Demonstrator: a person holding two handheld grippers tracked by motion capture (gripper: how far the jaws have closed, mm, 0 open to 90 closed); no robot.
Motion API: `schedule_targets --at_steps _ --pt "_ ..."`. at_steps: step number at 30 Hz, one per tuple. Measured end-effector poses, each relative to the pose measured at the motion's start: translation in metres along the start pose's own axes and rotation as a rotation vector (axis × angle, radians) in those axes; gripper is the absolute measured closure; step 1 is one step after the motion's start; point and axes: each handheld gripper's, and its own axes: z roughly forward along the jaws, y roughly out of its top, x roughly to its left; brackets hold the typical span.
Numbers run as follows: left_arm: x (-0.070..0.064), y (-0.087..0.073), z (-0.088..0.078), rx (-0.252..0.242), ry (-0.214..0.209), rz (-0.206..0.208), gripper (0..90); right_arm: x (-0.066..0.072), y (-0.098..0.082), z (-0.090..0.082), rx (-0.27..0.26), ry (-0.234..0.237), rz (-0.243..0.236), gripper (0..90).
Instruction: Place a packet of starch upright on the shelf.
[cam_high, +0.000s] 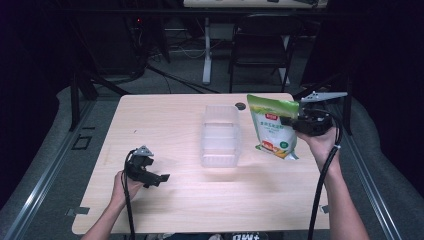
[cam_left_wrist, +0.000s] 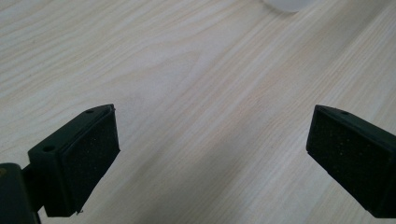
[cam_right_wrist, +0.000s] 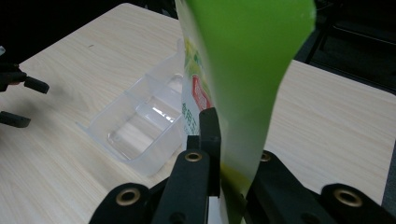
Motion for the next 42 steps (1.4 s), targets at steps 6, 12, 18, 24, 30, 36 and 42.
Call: schedule_targets --at_steps 6,12,18,24,30,36,42 --pt "-0.001 0.000 0.000 -0.009 0.003 -0.005 2.4 0.001 0.008 0.000 -0.006 -0.007 -0.006 90.0" --pt "-0.001 0.000 0.000 -0.010 0.003 -0.005 2.4 0.001 0.014 0.001 -0.012 -0.009 -0.005 90.0" --pt "-0.001 0.000 0.000 -0.010 0.003 -0.002 2.4 0.003 0.024 -0.001 -0.033 -0.011 -0.014 90.0" --pt "-0.001 0.000 -0.001 -0.016 0.003 -0.002 2.4 0.006 0.034 -0.003 -0.046 -0.013 -0.025 90.0" --pt "-0.001 0.001 0.000 -0.012 0.001 0.000 2.5 0.008 0.043 -0.001 -0.049 -0.012 -0.033 90.0" --pt "-0.001 0.000 -0.001 -0.014 0.003 0.001 2.5 0.014 0.055 0.004 -0.052 -0.001 -0.051 90.0" --pt "0.000 0.000 -0.001 -0.016 0.001 -0.002 2.5 0.021 0.064 0.011 -0.052 0.012 -0.061 90.0"
